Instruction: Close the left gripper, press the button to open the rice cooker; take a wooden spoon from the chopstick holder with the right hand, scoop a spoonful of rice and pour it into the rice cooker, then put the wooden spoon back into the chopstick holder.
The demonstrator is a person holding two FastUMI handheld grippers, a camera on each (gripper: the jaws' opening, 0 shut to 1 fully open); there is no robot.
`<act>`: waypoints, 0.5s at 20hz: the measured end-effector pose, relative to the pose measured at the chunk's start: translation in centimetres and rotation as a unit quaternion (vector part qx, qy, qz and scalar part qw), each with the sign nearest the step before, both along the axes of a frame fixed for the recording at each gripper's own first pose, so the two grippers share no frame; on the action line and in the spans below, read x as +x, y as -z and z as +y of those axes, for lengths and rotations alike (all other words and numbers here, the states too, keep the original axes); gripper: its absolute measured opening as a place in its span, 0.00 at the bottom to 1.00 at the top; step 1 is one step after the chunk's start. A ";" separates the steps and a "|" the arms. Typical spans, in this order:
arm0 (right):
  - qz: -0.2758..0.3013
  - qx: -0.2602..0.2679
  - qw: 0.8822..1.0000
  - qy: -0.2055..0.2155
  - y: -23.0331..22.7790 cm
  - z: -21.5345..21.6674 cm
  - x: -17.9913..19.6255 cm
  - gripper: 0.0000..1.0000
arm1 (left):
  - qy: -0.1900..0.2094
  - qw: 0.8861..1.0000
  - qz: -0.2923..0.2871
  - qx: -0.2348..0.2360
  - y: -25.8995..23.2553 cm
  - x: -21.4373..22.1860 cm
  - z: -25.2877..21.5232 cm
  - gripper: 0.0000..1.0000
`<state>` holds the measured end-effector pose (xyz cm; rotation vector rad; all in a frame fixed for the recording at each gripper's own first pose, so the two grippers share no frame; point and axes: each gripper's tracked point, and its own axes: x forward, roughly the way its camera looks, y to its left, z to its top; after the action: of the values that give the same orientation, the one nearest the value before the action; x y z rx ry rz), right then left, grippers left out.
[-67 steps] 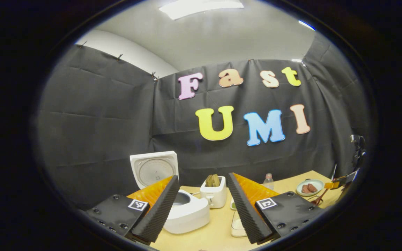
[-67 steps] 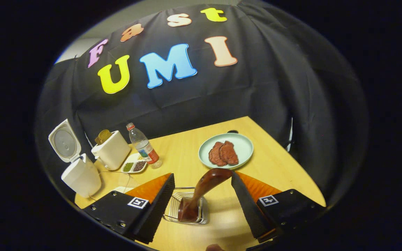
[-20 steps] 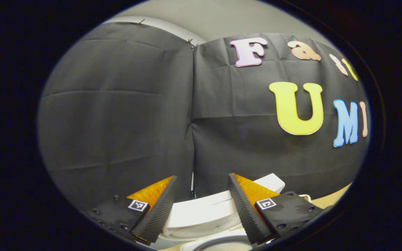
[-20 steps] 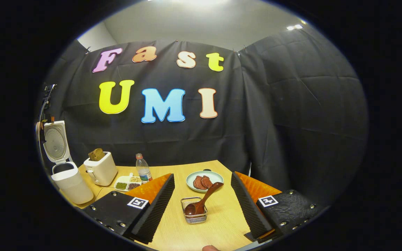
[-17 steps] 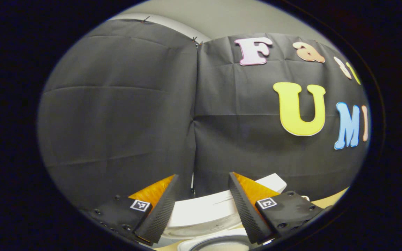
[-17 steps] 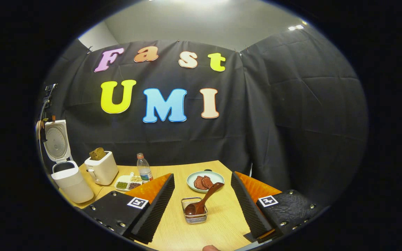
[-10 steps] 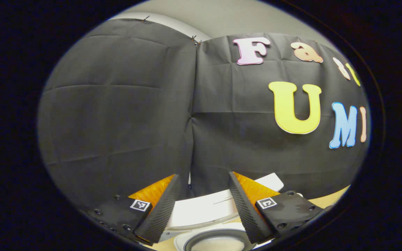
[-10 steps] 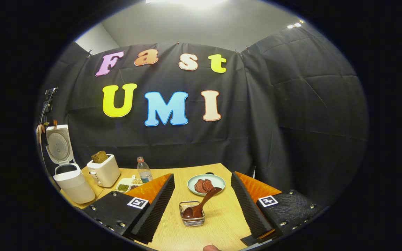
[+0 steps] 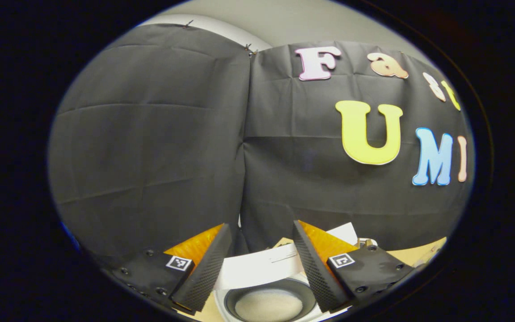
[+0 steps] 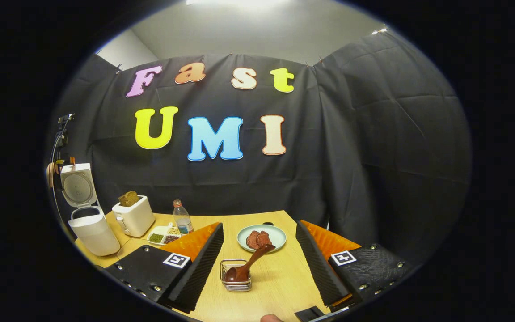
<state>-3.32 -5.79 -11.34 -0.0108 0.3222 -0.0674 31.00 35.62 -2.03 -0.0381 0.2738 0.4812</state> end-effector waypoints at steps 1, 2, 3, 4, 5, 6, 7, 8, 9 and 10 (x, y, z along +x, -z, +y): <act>-0.001 0.000 1.000 0.000 -0.2 -0.5 0.1 0.99 | 0.000 1.000 0.003 -0.001 0.1 -0.1 -0.1 0.96; -0.001 0.002 1.000 -0.002 -0.2 -0.7 0.2 0.99 | 0.001 1.000 0.006 -0.002 0.2 0.0 -0.1 0.96; -0.002 0.005 1.000 -0.003 -0.2 -0.9 0.3 0.99 | 0.001 1.000 0.008 -0.006 0.2 0.1 -0.2 0.96; -0.002 0.006 1.000 -0.006 -0.3 -1.1 0.4 0.99 | 0.002 1.000 0.011 -0.011 0.1 0.1 -0.4 0.96; -0.003 0.005 1.000 -0.008 -0.3 -1.3 0.5 0.99 | 0.002 1.000 0.016 -0.015 0.0 0.1 -0.5 0.96; -0.002 0.004 1.000 -0.012 -0.3 -1.4 0.5 0.99 | 0.004 1.000 0.021 -0.017 -0.2 0.0 -0.4 0.96; -0.001 0.003 1.000 -0.016 -0.3 -1.5 0.6 0.99 | 0.005 0.999 0.024 -0.021 -0.2 0.0 -0.4 0.92; 0.000 0.002 1.000 -0.019 -0.1 -1.7 0.6 0.99 | 0.008 0.999 0.028 -0.023 -0.3 0.0 -0.5 0.92; -0.001 0.002 1.000 -0.023 -0.2 -1.8 0.7 0.99 | 0.010 0.999 0.031 -0.027 -0.4 0.0 -0.5 0.96; -0.001 0.004 1.000 -0.026 -0.2 -1.9 0.7 0.99 | 0.012 0.999 0.035 -0.031 -0.3 -0.1 -0.6 0.96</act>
<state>-2.60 -7.65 -11.17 -0.0111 0.3194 -0.0154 30.88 35.00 -1.69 -0.0783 0.3566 0.4517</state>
